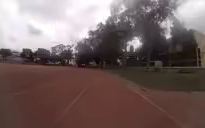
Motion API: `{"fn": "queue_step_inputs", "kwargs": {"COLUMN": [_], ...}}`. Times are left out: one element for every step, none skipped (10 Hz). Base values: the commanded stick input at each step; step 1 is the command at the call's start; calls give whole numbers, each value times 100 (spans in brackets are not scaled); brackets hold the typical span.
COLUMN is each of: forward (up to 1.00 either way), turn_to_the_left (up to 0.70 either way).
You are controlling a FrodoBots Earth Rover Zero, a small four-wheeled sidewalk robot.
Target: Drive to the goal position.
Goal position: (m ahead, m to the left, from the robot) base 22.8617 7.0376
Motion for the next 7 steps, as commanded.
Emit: {"fn": "queue_step_inputs", "kwargs": {"forward": [85,85,85,85,85,85,85], "turn_to_the_left": [-3,0,0,0,0,0,0]}}
